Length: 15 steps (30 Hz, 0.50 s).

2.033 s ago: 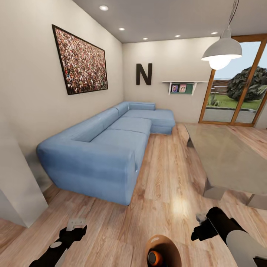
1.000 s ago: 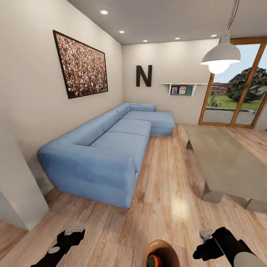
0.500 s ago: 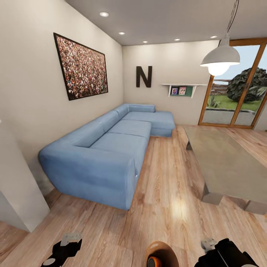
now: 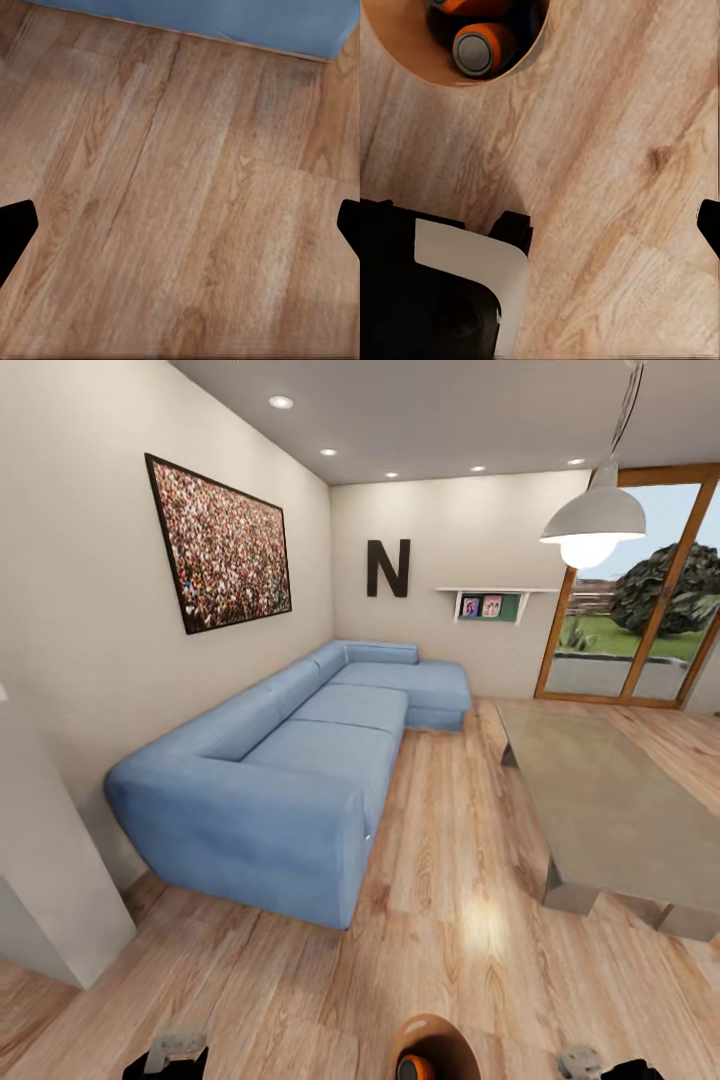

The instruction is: Put the three can of soda from the living room inside the tash can in the kitchen.

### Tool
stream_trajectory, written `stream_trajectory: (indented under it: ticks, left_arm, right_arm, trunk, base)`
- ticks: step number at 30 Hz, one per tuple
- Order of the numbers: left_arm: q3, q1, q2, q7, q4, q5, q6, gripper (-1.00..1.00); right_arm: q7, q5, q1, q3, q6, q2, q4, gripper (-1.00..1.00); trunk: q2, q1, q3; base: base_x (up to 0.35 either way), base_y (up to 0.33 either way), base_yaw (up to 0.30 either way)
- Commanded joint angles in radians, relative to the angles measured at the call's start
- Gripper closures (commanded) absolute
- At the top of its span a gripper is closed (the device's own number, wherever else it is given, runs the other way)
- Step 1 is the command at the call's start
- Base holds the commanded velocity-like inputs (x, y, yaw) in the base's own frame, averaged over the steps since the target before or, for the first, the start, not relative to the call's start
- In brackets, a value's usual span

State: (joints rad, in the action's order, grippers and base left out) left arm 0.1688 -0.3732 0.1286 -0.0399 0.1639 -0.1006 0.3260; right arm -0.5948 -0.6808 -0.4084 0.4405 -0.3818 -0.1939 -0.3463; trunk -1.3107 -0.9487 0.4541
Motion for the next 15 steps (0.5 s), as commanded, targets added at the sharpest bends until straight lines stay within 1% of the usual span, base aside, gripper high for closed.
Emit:
stream_trajectory:
  ticks: [1,3,4,5,8,12,13,15]
  left_arm:
    - [0.0,0.004,0.0,0.0,0.0,0.0,0.003,-1.0]
    - [0.0,0.012,0.001,0.0,-0.001,-0.001,0.007,-1.0]
    - [0.001,0.026,0.001,0.0,-0.002,-0.001,0.009,-1.0]
    - [0.001,0.036,0.001,0.0,-0.002,-0.001,0.009,-1.0]
    - [0.002,0.066,0.002,0.0,-0.002,0.0,0.01,-1.0]
    - [0.002,0.106,0.002,0.001,-0.003,0.001,0.01,-1.0]
    - [0.003,0.136,0.003,0.001,-0.003,0.002,0.009,-1.0]
    - [0.003,0.163,0.005,0.001,-0.003,0.003,0.009,-1.0]
  right_arm:
    - [0.01,0.001,0.007,0.007,0.005,0.0,0.001,-1.0]
    - [0.03,0.001,0.018,0.024,0.016,0.002,0.003,-1.0]
    - [0.046,0.001,0.028,0.04,0.035,0.002,0.008,-1.0]
    - [0.052,0.001,0.032,0.046,0.046,0.002,0.014,-1.0]
    - [0.064,0.001,0.043,0.058,0.08,0.0,0.037,-1.0]
    - [0.072,0.001,0.051,0.066,0.104,-0.002,0.065,-1.0]
    - [0.075,0.001,0.066,0.069,0.113,-0.004,0.075,-1.0]
    - [0.076,0.001,0.086,0.076,0.117,-0.004,0.08,-1.0]
  trunk:
    - [0.007,0.004,-0.003]
    - [0.021,0.012,-0.008]
    - [0.028,0.015,-0.011]
    - [0.035,0.019,-0.013]
    - [0.056,0.031,-0.021]
    - [0.084,0.046,-0.031]
    - [0.091,0.05,-0.034]
    - [0.105,0.058,-0.039]
  base:
    - [0.0,0.0,0.0]
    - [0.0,0.0,0.0]
    - [0.0,0.0,0.0]
    - [0.0,0.0,0.0]
    - [0.0,0.0,0.0]
    - [0.0,0.0,0.0]
    - [0.0,0.0,0.0]
    - [0.0,0.0,0.0]
